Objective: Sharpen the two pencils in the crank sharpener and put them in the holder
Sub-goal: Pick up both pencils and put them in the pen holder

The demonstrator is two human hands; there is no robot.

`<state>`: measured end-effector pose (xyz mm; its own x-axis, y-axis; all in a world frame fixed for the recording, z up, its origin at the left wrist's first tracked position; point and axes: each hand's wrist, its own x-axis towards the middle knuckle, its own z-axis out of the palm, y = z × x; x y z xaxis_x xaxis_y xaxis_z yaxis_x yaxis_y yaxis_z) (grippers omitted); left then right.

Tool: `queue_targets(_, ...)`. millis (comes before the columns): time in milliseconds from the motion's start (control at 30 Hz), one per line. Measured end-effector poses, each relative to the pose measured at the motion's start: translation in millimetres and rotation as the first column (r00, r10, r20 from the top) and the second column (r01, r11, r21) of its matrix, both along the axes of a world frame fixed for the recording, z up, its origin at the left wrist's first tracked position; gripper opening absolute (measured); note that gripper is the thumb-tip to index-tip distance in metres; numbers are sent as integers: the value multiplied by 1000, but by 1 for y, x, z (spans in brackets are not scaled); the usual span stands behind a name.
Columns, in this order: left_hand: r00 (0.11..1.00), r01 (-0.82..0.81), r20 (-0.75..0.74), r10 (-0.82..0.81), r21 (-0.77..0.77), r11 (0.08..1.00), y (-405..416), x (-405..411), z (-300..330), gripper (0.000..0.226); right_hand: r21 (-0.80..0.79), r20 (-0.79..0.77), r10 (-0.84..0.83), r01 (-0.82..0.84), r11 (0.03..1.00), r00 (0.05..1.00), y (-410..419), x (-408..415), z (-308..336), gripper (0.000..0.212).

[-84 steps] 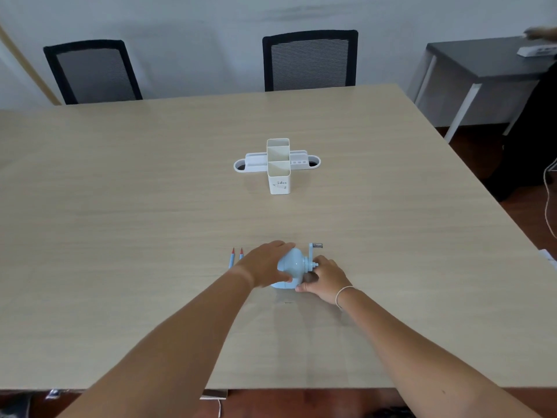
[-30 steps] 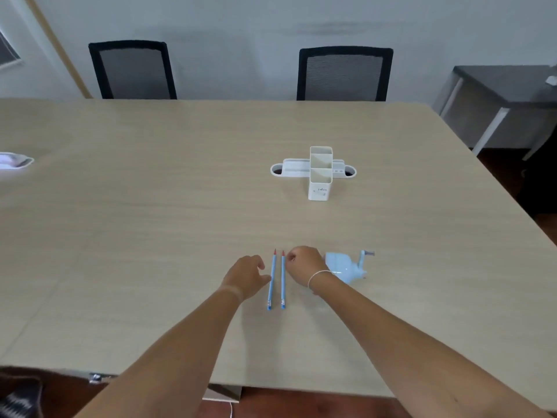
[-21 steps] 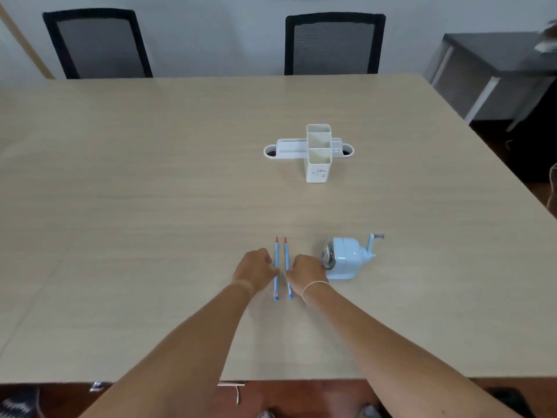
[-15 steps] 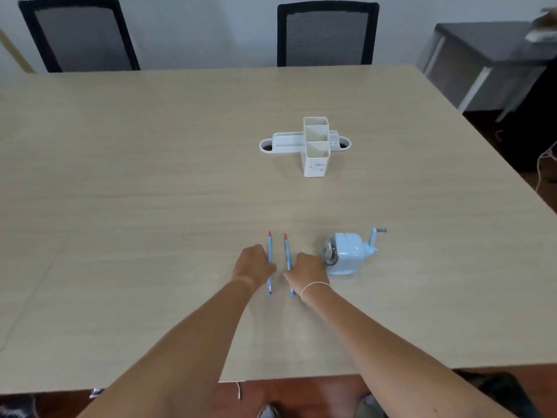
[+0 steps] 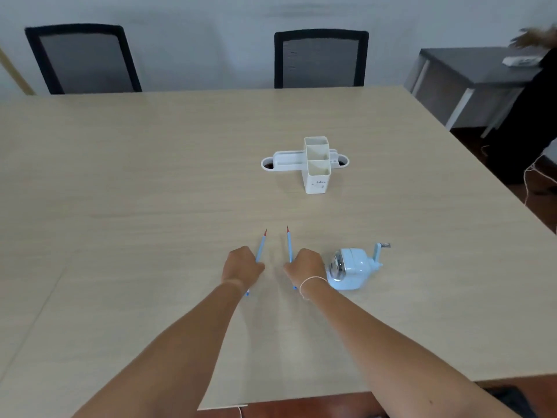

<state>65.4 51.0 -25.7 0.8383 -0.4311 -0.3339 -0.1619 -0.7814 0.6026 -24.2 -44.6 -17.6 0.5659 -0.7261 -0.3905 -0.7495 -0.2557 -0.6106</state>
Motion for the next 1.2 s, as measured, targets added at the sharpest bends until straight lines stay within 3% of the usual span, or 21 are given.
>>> queue_targets(67,999,-32,0,32,-78,996,-5,11,15,4,-15,58,-22,23,1000,998,-7,12,16,8)
queue_targets(200,997,-57,35,66,-220,974,-27,31,47,19,-25,203,-66,72,997,977,-38,32,57,7)
queue_targets(300,996,-58,50,78,-317,947,-52,44,70,12,-74,283,-73,97,993,956,-70,41,86,7)
queue_targets(500,996,-43,48,74,-469,882,-111,63,100,12,-134,368,-37,92,987,929,-145,53,117,5)
queue_targets(900,995,-35,62,80,-529,848,-224,94,77,14,-19,456,4,6,1000,890,-242,87,70,12)
queue_targets(1200,992,-56,73,103,-481,875,-259,109,44,6,-39,385,51,-39,998,921,-270,107,27,10)
